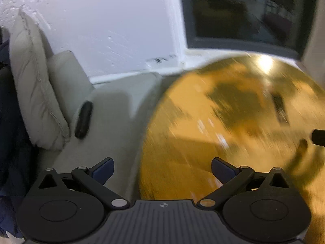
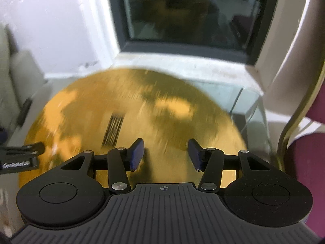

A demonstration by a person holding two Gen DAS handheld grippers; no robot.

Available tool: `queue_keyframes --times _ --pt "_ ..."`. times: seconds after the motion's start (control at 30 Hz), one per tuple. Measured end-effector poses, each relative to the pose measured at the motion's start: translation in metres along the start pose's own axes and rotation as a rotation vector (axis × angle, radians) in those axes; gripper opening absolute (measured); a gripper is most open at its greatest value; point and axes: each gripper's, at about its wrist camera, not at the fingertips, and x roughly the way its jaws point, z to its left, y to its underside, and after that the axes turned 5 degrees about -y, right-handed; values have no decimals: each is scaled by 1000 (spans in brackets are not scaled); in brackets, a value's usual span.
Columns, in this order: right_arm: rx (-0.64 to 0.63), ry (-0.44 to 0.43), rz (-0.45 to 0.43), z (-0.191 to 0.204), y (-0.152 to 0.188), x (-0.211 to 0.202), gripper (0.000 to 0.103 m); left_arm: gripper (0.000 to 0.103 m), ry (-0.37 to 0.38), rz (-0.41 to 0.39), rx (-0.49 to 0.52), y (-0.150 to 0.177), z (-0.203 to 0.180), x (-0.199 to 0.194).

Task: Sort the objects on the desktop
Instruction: 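Push the lid down flat onto the box with both grippers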

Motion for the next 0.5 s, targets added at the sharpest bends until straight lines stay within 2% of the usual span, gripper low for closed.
queue_keyframes --times 0.13,0.3,0.4,0.5 --pt "-37 4 33 10 36 -15 54 102 26 -3 24 28 -8 -19" --pt "-79 38 47 18 76 -37 55 103 108 22 45 60 -20 -40" --pt "-61 38 59 16 99 -50 55 103 142 53 41 75 -24 -49" --pt "-35 38 93 12 115 -62 56 101 154 97 78 84 -29 -61"
